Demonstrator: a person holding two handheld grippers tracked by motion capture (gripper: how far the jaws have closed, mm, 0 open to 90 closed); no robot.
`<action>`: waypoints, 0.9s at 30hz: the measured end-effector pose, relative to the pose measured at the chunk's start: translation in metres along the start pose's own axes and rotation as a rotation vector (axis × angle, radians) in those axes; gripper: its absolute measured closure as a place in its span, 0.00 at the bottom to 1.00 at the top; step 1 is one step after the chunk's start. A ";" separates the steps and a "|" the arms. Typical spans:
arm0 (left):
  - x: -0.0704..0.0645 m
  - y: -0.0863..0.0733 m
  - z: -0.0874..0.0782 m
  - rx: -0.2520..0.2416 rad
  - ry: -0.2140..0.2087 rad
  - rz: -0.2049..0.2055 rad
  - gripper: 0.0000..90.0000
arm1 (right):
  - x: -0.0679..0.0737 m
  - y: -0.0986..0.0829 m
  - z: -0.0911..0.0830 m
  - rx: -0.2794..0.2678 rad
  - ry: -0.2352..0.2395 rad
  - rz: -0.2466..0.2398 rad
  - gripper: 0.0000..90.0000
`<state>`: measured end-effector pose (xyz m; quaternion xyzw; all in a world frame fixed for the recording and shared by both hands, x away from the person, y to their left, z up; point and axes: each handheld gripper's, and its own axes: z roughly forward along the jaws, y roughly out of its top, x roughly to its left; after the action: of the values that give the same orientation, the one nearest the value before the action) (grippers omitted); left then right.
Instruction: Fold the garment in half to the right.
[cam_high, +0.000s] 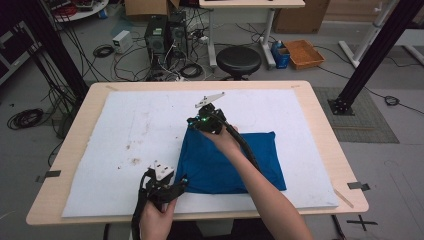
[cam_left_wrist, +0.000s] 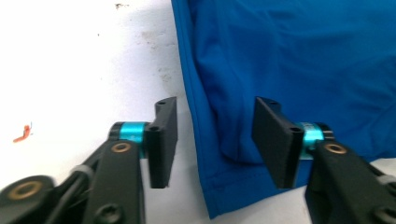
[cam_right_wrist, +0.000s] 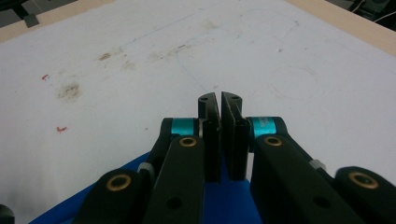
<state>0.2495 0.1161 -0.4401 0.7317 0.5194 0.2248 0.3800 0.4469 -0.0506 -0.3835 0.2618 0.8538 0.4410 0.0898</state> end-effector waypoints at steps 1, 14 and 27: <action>0.000 0.000 0.002 0.009 0.001 0.000 0.62 | -0.001 0.000 0.000 0.000 0.001 -0.002 0.97; -0.012 0.010 -0.006 -0.030 -0.087 0.013 0.97 | -0.007 0.001 -0.019 -0.020 -0.001 -0.013 0.97; -0.081 0.049 0.014 -0.061 -0.316 0.015 0.97 | -0.053 -0.017 -0.091 -0.002 -0.017 -0.014 0.97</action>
<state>0.2593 0.0282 -0.4051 0.7499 0.4405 0.1257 0.4773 0.4508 -0.1511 -0.3477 0.2595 0.8543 0.4390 0.1006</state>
